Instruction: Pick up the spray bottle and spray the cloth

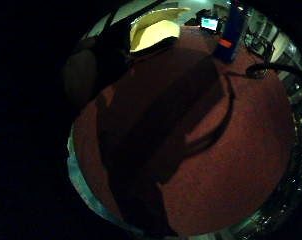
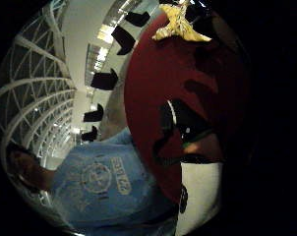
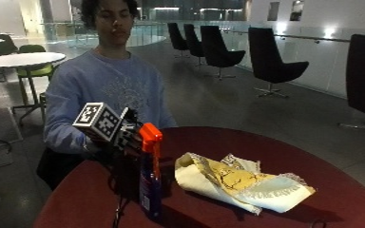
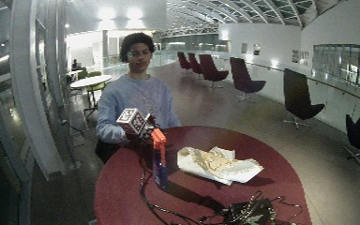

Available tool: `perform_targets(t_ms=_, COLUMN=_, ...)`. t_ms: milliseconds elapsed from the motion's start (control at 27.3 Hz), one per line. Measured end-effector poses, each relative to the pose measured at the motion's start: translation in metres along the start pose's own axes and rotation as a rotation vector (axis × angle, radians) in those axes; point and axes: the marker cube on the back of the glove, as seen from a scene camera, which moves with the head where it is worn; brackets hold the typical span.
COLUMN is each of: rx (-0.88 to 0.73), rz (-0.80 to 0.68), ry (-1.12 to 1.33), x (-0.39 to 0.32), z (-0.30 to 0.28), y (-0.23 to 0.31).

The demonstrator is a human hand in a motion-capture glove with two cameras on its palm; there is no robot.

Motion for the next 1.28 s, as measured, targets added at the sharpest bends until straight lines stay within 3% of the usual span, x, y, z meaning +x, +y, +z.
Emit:
perform_targets(t_ms=330, rx=0.253, rz=0.236, ry=-0.319, x=0.051, z=-0.037, y=-0.051)
perform_targets(t_ms=550, rx=0.466, rz=0.330, ry=-0.320, x=0.076, z=-0.052, y=-0.090)
perform_targets(t_ms=734, rx=0.480, rz=0.405, ry=-0.362, x=0.094, z=-0.052, y=-0.130)
perform_targets(t_ms=1284, rx=0.623, rz=0.377, ry=-0.492, x=0.113, z=-0.038, y=-0.167)
